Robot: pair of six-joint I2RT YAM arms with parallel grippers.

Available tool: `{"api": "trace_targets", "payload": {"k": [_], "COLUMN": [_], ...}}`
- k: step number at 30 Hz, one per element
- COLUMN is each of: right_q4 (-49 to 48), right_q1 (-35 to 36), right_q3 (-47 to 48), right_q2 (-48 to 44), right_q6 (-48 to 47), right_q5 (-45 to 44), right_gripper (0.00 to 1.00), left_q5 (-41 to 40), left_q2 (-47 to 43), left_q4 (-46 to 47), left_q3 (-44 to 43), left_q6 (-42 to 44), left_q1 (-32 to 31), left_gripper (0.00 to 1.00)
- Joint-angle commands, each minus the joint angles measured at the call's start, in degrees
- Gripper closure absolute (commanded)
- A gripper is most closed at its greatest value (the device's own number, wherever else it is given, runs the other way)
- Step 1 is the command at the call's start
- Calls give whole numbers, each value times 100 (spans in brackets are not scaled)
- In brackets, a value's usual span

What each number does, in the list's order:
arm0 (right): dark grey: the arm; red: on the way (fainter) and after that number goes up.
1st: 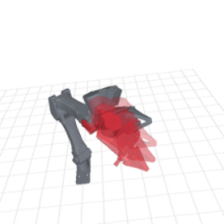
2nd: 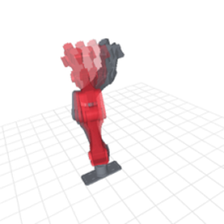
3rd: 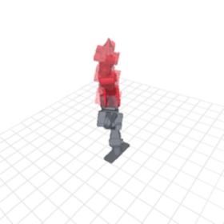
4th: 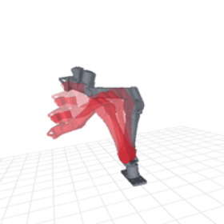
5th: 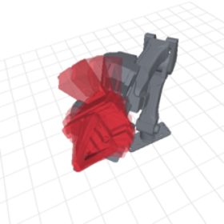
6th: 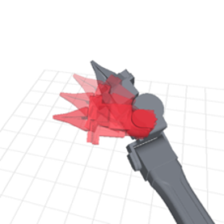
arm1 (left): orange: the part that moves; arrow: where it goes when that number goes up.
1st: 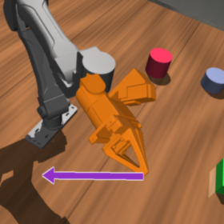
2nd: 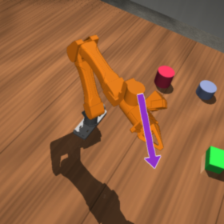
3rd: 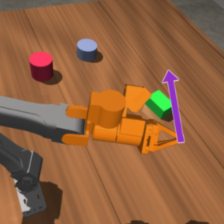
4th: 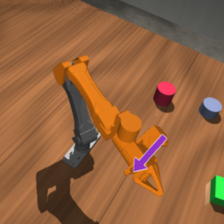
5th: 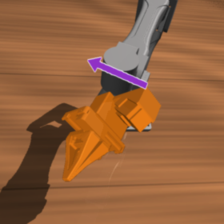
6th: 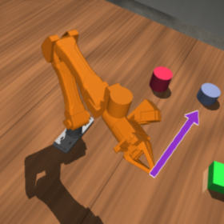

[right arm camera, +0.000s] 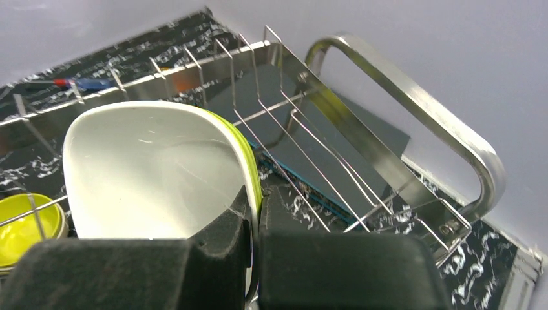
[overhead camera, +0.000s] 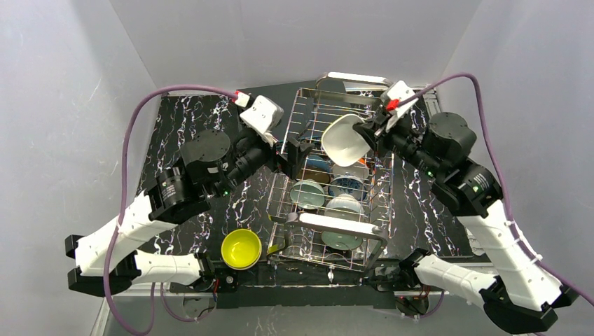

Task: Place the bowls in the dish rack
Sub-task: Turn the bowl upside down on the dish rack.

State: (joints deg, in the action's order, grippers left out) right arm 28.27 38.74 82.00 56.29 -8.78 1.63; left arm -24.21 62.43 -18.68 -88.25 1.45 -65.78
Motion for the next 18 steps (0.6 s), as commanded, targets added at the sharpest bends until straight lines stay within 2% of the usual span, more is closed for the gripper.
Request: {"api": "trace_targets", "payload": {"k": [1, 4, 10, 18], "right_q4": [-1235, -1398, -2218, -2278], "right_q1": [6, 2, 3, 2], "right_q3": [-301, -439, -984, -984], "right_q2": [-463, -672, -1117, -1114], "right_q6": [-138, -443, -599, -659], "right_q5": [697, 1271, 1769, 2025], "right_gripper": [99, 99, 99, 99], "left_q5": [1211, 1802, 3977, 5486], "left_q2": [90, 112, 292, 948], "left_q4": [-830, -1062, -1016, -486], "left_q3": [-609, -822, -992, -1249], "left_q6": [-267, -300, -1188, -2459], "left_q1": [26, 270, 1149, 1457], "left_gripper": [7, 4, 2, 2]}}
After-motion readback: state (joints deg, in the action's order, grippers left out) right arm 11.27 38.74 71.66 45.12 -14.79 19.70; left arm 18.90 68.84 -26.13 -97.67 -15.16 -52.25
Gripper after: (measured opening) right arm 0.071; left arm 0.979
